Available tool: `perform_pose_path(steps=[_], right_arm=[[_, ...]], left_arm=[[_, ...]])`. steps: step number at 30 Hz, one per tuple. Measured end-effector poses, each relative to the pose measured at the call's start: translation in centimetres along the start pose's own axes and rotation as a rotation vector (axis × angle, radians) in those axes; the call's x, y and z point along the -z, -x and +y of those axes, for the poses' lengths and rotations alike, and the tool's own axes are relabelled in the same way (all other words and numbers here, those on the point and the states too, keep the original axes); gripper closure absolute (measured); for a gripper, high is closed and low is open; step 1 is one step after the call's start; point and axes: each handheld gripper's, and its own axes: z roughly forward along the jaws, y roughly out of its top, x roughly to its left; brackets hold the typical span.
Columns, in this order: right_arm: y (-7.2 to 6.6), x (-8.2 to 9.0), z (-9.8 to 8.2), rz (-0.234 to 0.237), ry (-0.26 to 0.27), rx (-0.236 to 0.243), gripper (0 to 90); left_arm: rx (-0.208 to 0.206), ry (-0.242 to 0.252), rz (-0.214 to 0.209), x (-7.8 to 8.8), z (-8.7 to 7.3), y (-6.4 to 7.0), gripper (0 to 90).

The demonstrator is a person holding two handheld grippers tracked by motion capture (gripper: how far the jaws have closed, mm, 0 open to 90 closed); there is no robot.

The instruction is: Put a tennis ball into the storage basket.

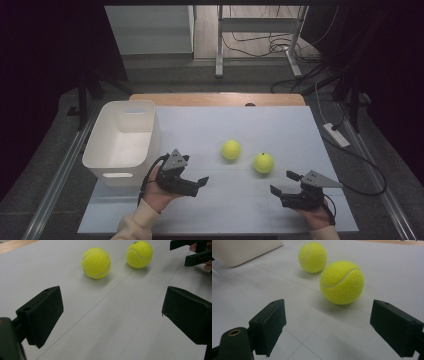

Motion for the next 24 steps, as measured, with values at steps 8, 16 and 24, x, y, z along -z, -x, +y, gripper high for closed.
perform_pose_path(steps=[8,16,24], right_arm=[[0.0,0.1,-0.1,-0.002,0.003,-0.002,13.5],[0.0,0.1,-0.1,-0.001,0.001,-0.004,13.5],[0.1,0.0,-0.1,0.005,-0.002,-0.004,13.5]], left_arm=[[0.003,-0.016,0.0,-0.5,0.7,-0.1,3.9],[0.01,-0.025,-0.001,-1.1,1.3,-0.5,3.6],[0.028,-0.044,0.001,-1.8,1.8,-0.8,3.7]])
